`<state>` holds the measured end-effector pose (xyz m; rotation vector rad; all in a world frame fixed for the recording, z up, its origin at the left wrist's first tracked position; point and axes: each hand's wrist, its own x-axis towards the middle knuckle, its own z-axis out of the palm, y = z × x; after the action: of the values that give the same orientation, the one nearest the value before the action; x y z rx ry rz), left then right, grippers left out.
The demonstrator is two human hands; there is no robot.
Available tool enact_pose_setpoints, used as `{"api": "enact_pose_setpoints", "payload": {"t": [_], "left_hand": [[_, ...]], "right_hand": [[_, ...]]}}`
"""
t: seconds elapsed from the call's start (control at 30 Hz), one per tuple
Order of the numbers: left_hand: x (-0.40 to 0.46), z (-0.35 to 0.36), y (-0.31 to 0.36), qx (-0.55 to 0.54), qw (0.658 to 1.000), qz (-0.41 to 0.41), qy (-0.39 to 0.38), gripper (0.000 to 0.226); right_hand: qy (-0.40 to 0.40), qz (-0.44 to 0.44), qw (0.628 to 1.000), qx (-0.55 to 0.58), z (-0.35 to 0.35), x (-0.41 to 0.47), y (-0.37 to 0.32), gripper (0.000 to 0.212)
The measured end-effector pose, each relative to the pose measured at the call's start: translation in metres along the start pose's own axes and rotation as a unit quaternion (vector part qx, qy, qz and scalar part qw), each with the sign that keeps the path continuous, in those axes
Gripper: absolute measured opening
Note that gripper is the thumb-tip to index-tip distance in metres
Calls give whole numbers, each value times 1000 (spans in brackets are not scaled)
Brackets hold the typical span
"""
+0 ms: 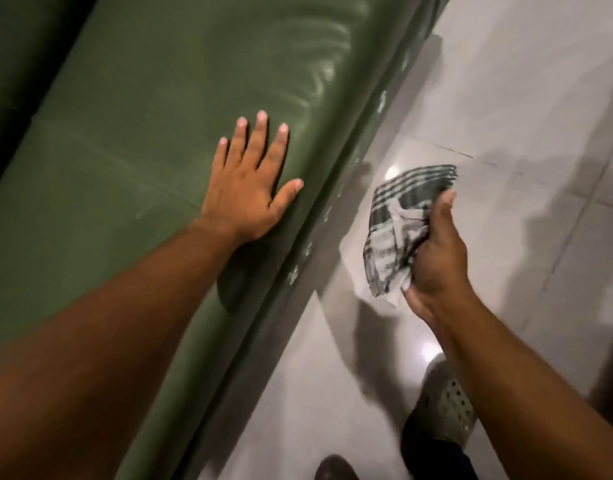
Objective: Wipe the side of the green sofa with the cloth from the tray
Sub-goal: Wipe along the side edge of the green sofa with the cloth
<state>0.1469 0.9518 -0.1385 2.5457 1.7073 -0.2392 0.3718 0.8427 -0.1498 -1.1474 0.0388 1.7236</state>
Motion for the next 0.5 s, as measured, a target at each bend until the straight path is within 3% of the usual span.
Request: {"api": "enact_pose_setpoints", "payload": {"t": [0.1, 0.23, 0.37, 0.43, 0.5], "left_hand": [[77, -17, 13, 4, 1000, 4, -23, 90], [197, -38, 35, 8, 1000, 16, -25, 100], [321, -60, 68, 17, 999, 41, -11, 108], [369, -63, 78, 18, 999, 35, 18, 104], [393, -57, 80, 16, 997, 27, 67, 99]], "right_hand": [[-18, 7, 1000, -1, -5, 33, -13, 78], [50, -89, 993, -54, -13, 96, -27, 85], [68, -79, 990, -100, -8, 166, -62, 92], [73, -93, 987, -113, -3, 210, -80, 96], [71, -113, 985, -113, 7, 248, -97, 81]]}}
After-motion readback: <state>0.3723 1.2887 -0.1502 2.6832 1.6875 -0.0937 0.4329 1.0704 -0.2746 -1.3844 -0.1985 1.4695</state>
